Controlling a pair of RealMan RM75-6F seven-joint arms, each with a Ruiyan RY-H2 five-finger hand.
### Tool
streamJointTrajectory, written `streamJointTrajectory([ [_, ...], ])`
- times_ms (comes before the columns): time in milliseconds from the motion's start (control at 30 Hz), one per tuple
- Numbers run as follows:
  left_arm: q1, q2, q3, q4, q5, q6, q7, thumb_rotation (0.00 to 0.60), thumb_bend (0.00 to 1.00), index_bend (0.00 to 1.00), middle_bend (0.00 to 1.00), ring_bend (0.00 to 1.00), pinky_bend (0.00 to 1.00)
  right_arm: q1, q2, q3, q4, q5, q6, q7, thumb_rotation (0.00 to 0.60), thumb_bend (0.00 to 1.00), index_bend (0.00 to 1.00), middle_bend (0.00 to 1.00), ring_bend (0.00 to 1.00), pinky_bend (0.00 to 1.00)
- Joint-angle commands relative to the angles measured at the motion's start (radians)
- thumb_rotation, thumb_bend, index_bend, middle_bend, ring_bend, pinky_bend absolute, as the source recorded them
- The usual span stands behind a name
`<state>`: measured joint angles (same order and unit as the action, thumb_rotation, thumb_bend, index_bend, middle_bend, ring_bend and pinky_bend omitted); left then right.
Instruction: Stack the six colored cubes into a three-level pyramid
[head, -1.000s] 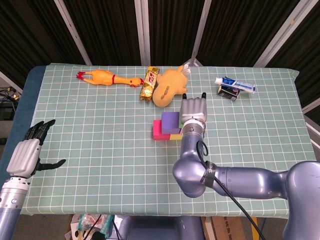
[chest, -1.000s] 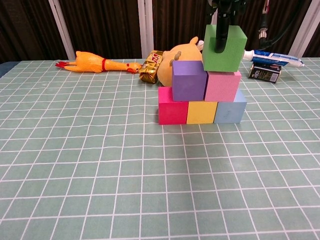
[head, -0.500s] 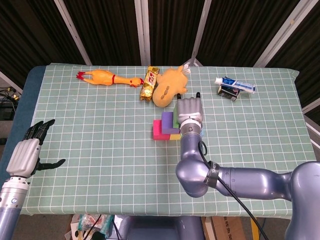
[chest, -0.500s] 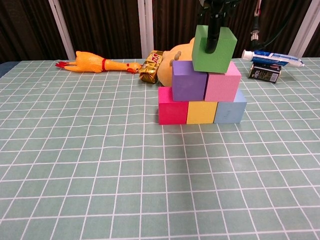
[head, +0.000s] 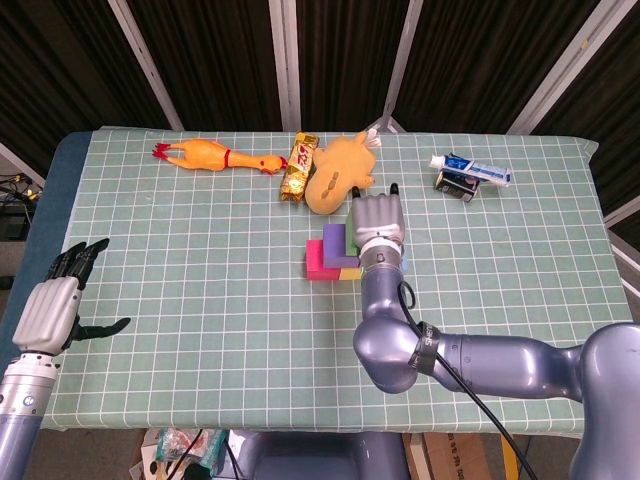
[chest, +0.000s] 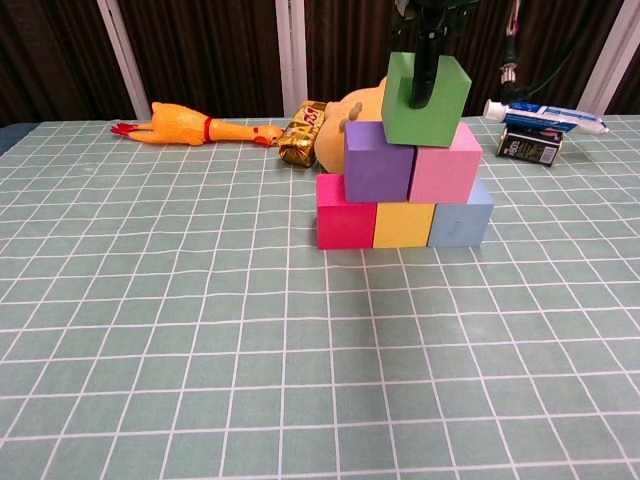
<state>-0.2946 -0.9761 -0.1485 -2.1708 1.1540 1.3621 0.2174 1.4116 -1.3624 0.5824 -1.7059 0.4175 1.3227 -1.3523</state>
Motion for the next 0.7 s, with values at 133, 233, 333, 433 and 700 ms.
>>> streamJointTrajectory([
  [133, 0.000, -0.001, 0.000, 0.001, -0.001, -0.001, 0.002, 0.600, 0.13, 0.00, 0.09, 0.00, 0.01, 0.000, 0.002, -0.001, 0.000, 0.004, -0.001, -0.010, 0.600, 0.36, 0.00, 0.44, 0.30, 0.00],
  [233, 0.000, -0.002, 0.001, 0.001, -0.001, -0.002, 0.003, 0.600, 0.13, 0.00, 0.09, 0.00, 0.01, 0.000, 0.002, -0.001, 0.000, 0.011, 0.000, -0.014, 0.600, 0.36, 0.00, 0.44, 0.30, 0.00],
  [333, 0.000, -0.002, 0.001, 0.001, 0.000, 0.000, 0.003, 0.600, 0.13, 0.00, 0.09, 0.00, 0.01, 0.000, 0.003, -0.001, -0.001, 0.012, 0.000, -0.020, 0.600, 0.36, 0.00, 0.44, 0.30, 0.00],
  [433, 0.000, -0.002, 0.000, 0.000, 0.000, 0.000, 0.003, 0.600, 0.13, 0.00, 0.09, 0.00, 0.01, 0.000, 0.004, 0.001, -0.003, 0.013, 0.001, -0.021, 0.600, 0.36, 0.00, 0.44, 0.30, 0.00],
  [700, 0.001, -0.001, 0.000, -0.001, 0.001, 0.001, 0.003, 0.600, 0.13, 0.00, 0.09, 0.00, 0.01, -0.002, 0.003, 0.002, -0.006, 0.014, 0.002, -0.021, 0.600, 0.36, 0.00, 0.44, 0.30, 0.00],
])
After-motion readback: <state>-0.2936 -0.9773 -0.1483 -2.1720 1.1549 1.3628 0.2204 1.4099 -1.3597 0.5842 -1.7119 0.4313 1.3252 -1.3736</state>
